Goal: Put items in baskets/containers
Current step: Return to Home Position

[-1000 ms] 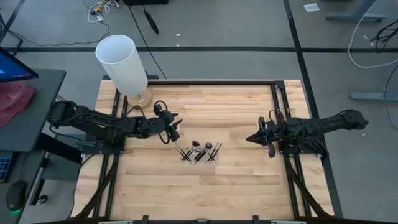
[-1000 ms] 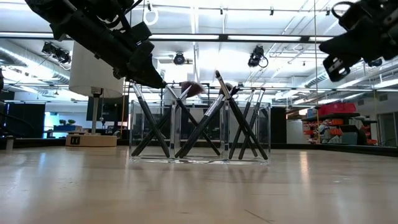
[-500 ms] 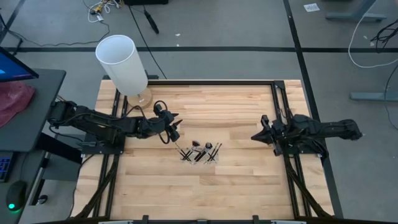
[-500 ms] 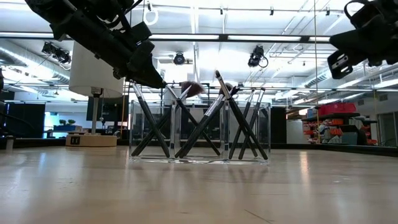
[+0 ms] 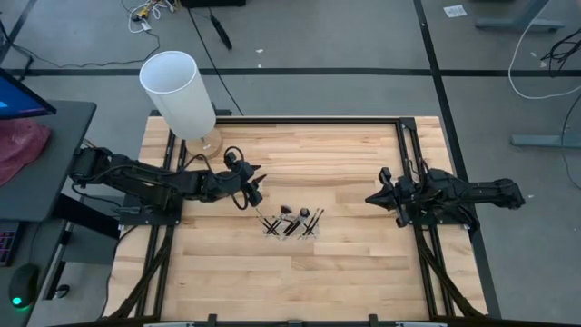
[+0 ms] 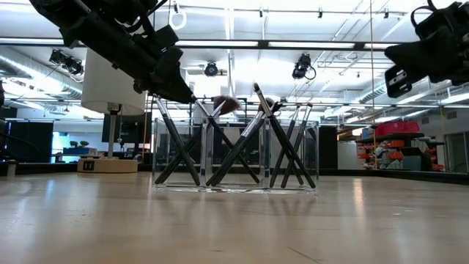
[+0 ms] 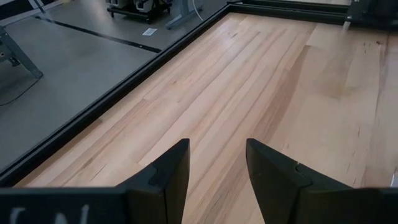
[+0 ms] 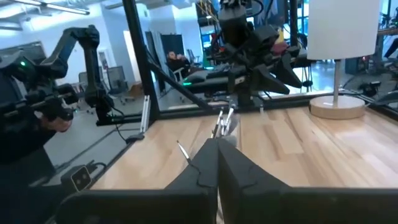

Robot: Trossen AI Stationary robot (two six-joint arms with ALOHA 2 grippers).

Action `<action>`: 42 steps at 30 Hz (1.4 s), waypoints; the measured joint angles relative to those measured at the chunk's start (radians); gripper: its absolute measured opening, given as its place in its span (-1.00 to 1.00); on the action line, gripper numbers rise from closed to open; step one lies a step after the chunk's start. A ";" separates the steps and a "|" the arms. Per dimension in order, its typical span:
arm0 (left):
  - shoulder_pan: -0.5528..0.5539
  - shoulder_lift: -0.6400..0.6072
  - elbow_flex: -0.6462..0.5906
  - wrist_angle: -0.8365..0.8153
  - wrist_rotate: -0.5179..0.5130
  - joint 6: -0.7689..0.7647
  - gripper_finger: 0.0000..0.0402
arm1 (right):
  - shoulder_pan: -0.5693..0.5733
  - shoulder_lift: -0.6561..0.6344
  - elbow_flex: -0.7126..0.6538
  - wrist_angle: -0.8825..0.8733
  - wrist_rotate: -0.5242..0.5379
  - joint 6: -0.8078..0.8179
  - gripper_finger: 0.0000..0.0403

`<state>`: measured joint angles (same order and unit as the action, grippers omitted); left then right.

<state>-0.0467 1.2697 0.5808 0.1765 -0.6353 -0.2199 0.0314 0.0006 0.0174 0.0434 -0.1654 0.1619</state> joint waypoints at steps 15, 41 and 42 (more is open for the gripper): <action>-0.031 -0.007 0.000 0.015 0.029 -0.010 -0.24 | -0.009 0.011 -0.001 -0.006 0.019 -0.036 -0.89; -0.003 -0.092 -0.572 0.980 0.234 -0.017 -0.98 | -0.009 0.011 0.000 -0.006 0.019 -0.037 -0.88; 0.012 -0.105 -0.573 0.966 0.252 -0.006 -0.98 | -0.009 0.011 0.000 -0.006 0.019 -0.037 -0.88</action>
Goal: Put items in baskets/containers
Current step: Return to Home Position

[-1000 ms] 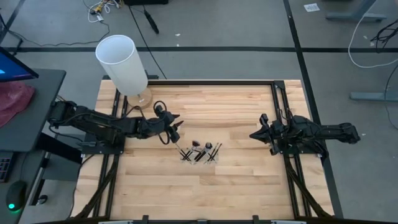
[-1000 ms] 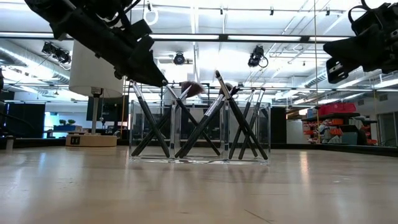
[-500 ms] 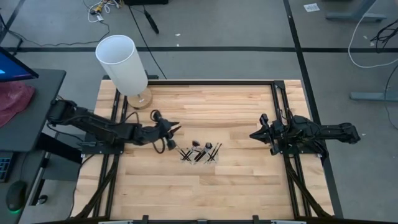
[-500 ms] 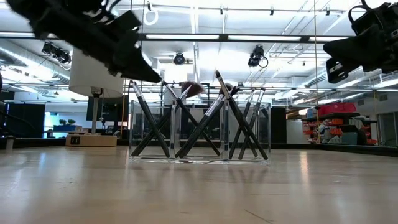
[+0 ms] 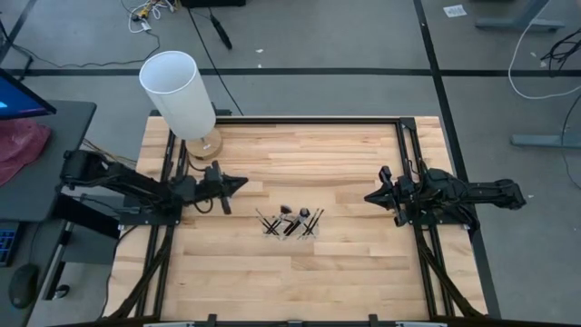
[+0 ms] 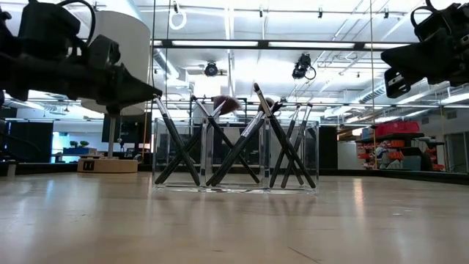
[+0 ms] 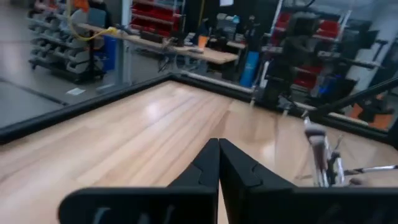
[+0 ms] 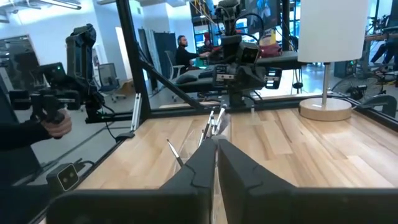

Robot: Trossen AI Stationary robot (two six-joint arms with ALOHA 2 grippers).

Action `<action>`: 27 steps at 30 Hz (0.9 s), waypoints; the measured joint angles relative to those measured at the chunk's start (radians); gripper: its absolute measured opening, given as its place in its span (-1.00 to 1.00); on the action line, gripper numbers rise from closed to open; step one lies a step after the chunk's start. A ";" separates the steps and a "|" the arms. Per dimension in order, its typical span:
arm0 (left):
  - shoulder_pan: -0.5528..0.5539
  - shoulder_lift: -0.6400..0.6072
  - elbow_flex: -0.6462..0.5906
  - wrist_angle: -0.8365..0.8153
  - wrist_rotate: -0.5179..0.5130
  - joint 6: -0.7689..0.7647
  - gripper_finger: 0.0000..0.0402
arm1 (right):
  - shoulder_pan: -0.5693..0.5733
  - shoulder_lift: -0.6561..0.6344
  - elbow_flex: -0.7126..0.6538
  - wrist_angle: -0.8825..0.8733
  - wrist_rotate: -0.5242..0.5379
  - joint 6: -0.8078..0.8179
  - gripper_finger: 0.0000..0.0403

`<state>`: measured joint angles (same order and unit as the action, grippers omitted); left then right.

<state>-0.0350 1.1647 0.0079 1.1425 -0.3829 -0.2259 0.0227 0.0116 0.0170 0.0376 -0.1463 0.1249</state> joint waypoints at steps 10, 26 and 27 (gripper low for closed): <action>0.057 -0.087 0.000 -0.008 0.129 0.092 -0.98 | 0.000 0.000 0.000 0.000 0.000 0.000 -0.88; 0.057 -0.545 0.000 -0.500 0.177 0.133 -0.98 | 0.000 0.000 0.000 0.000 0.000 0.000 -0.88; 0.057 -0.580 0.000 -0.540 0.173 0.133 -0.98 | 0.000 0.000 0.000 0.000 0.000 0.000 -0.88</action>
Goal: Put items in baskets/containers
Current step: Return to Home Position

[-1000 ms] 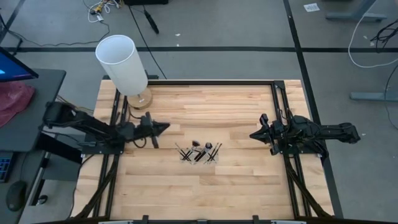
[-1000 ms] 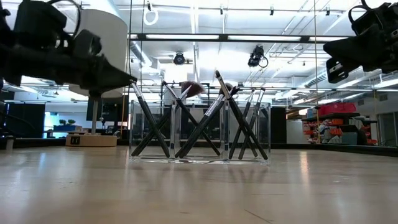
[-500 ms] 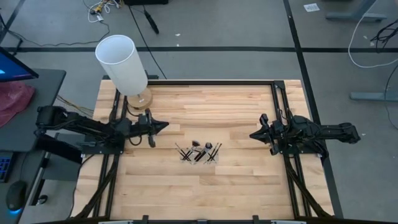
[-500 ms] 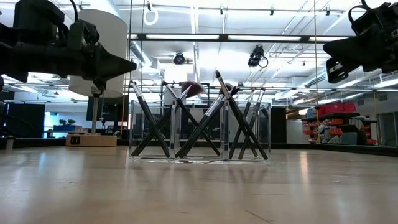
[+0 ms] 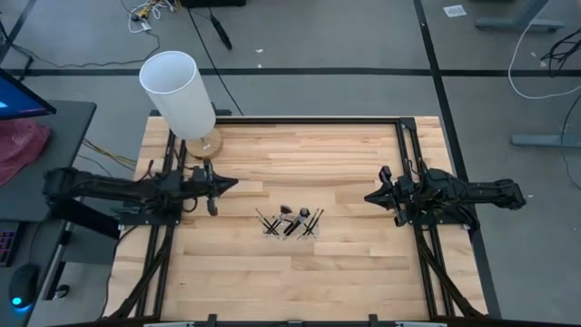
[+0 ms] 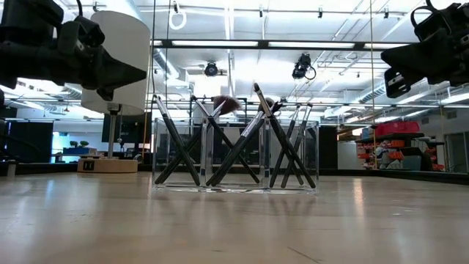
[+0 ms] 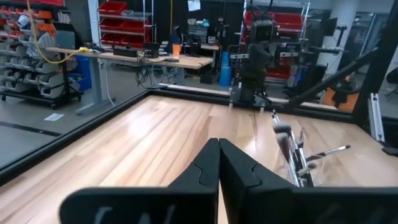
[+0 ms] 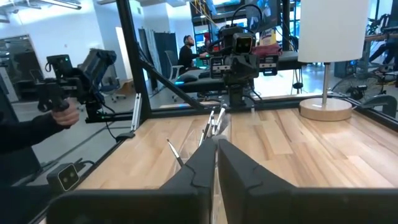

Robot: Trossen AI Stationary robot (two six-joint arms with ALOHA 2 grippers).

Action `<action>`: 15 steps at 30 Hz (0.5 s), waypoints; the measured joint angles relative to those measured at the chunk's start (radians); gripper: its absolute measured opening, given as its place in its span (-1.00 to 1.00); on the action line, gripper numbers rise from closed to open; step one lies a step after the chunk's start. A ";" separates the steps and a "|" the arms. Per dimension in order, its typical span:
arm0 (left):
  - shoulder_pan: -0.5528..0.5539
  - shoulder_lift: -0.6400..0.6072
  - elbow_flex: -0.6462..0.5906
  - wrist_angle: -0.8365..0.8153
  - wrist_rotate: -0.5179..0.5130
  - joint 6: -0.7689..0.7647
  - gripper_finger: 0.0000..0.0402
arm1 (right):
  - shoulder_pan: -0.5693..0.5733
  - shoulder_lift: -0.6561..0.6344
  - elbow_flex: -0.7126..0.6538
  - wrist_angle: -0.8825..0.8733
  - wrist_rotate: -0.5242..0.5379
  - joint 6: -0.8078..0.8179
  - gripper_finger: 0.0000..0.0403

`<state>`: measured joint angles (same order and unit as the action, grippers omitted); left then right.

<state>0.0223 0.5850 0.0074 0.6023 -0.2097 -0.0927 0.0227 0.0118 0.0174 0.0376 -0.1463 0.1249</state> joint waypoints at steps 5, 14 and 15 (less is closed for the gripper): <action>0.000 -0.162 0.000 -0.155 -0.002 0.001 -0.98 | 0.000 0.000 0.000 0.000 0.000 0.000 -0.88; 0.000 -0.337 0.000 -0.349 -0.002 0.001 -0.98 | 0.000 0.000 0.000 0.000 0.000 0.000 -0.88; 0.000 -0.349 0.000 -0.358 -0.002 0.001 -0.98 | 0.000 0.000 0.000 0.000 0.000 0.000 -0.88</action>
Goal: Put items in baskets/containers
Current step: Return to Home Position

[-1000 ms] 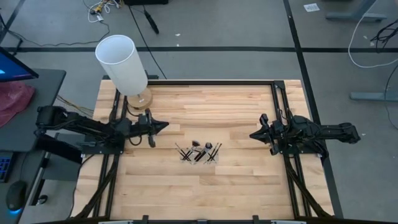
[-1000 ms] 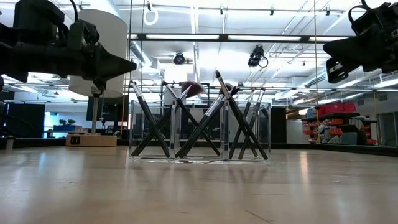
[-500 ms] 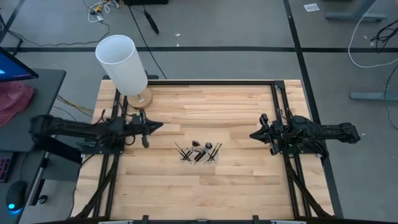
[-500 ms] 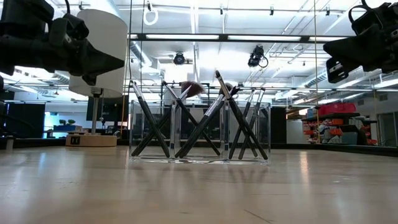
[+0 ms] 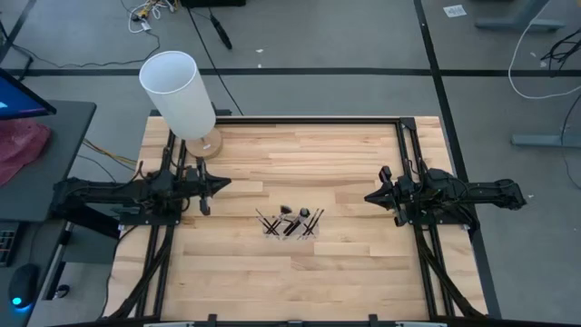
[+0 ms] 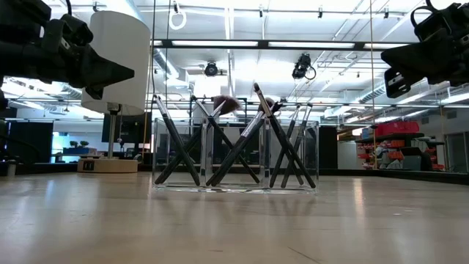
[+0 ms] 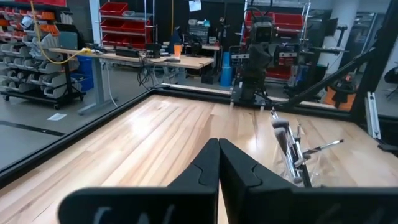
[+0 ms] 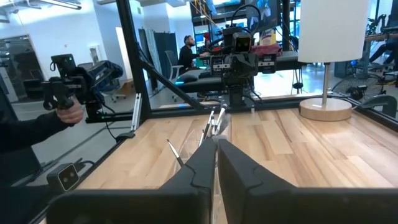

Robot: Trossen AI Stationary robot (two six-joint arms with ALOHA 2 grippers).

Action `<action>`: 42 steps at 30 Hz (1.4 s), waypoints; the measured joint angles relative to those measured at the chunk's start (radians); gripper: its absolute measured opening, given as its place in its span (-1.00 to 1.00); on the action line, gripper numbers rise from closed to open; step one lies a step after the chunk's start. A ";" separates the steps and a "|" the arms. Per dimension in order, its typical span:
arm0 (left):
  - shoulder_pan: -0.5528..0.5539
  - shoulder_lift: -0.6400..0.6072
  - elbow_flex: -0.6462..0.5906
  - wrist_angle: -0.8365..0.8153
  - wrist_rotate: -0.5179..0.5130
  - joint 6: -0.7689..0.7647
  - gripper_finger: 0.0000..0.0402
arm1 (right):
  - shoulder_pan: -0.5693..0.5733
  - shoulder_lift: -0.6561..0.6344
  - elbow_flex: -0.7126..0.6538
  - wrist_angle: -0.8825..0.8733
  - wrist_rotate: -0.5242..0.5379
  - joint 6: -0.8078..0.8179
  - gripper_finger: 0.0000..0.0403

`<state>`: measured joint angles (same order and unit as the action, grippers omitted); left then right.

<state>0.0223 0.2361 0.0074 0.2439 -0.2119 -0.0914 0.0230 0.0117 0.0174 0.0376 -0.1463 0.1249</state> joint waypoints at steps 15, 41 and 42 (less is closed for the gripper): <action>0.000 -0.236 0.000 -0.192 0.003 0.076 -0.99 | 0.000 0.000 0.000 0.000 0.000 0.000 -0.88; 0.019 -0.199 0.001 -0.235 0.201 0.086 -0.98 | 0.000 0.000 0.000 0.000 0.000 0.000 -0.88; 0.019 -0.198 0.001 -0.235 0.201 0.087 -0.98 | 0.000 0.000 0.000 0.000 0.000 0.000 -0.88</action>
<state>0.0418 0.0383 0.0082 0.0086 -0.0113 -0.0043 0.0231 0.0119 0.0174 0.0376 -0.1463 0.1252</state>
